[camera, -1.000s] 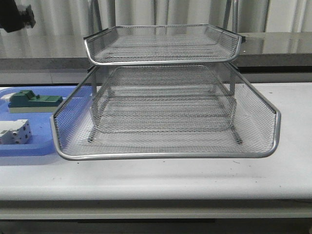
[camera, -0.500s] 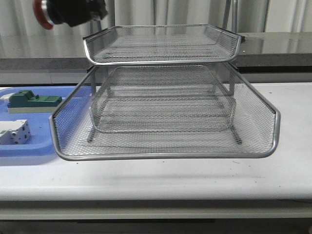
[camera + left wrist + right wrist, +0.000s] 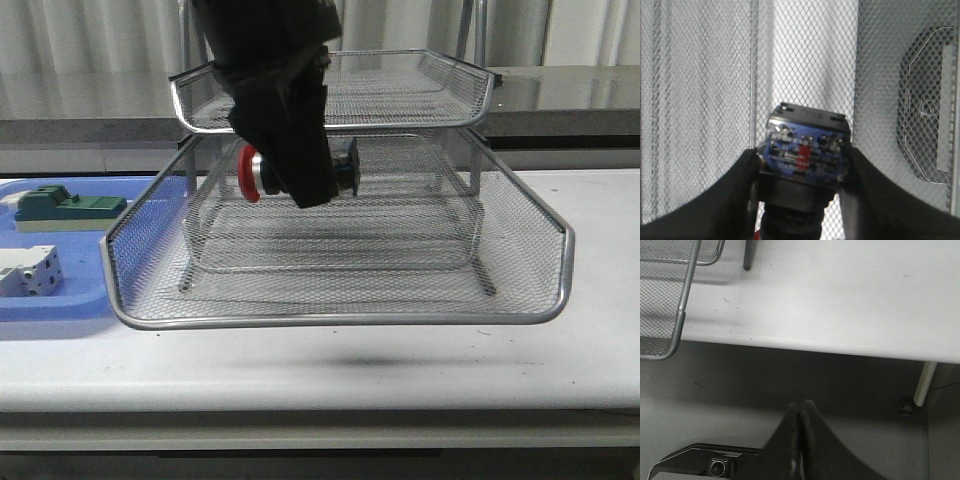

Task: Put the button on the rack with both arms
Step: 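Lower the button into the middle mesh tray and open the left gripper, then withdraw the left gripper upward away from the rack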

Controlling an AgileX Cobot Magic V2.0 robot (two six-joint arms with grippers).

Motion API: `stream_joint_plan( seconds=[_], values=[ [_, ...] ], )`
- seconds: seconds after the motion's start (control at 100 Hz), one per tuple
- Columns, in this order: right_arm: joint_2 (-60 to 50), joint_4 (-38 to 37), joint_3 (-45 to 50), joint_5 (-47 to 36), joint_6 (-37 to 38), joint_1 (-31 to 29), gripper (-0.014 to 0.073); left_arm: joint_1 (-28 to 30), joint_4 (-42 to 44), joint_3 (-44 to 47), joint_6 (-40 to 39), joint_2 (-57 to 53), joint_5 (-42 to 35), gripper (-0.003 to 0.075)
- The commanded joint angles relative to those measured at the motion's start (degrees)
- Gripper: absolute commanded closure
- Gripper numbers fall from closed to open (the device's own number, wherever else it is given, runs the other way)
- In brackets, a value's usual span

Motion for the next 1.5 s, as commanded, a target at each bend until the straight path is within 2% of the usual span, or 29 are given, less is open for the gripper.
stream_joint_plan(
  seconds=[0.0,0.11,0.18,0.28,0.4,0.5,0.83,1.19,1.3,1.49],
  values=[
    [0.0,-0.1,-1.91,-2.62,-0.24,-0.34,0.0664,-0.51,-1.02,-1.52,-0.89,-1.76,-3.66,0.074],
    [0.0,-0.1,-1.91,-2.62,-0.24,-0.34,0.0664,-0.51,-1.02,-1.52,-0.89,-0.94,-4.04,0.0736],
    [0.0,-0.1,-1.91,-2.62,-0.24,-0.34,0.0664,-0.51,-1.02,-1.52,-0.89,-0.96,-4.04,0.0697],
    [0.0,-0.1,-1.91,-2.62,-0.24,-0.34,0.0664,-0.51,-1.32,-1.52,-0.89,-0.96,-4.04,0.0564],
    [0.0,-0.1,-1.91,-2.62,-0.24,-0.34,0.0664,-0.51,-1.58,-1.52,-0.89,-0.96,-4.3,0.0342],
    [0.0,-0.1,-1.91,-2.62,-0.24,-0.34,0.0664,-0.51,-1.64,-1.52,-1.1,-0.96,-4.94,0.0251],
    [0.0,-0.1,-1.91,-2.62,-0.24,-0.34,0.0664,-0.51,-1.9,-1.64,-1.36,-1.37,-5.31,0.0248],
    [0.0,-0.1,-1.91,-2.62,-0.24,-0.34,0.0664,0.15,-1.76,-4.71,-9.99,-7.21,-1.04,0.0248],
    [0.0,-0.1,-1.91,-2.62,-0.24,-0.34,0.0664,2.72,-1.76,-4.71,-13.25,-10.44,-0.17,0.0253],
    [0.0,-0.1,-1.91,-2.62,-0.24,-0.34,0.0664,9.58,-1.88,-4.58,-15.57,-15.65,3.68,0.0321]
  ],
)
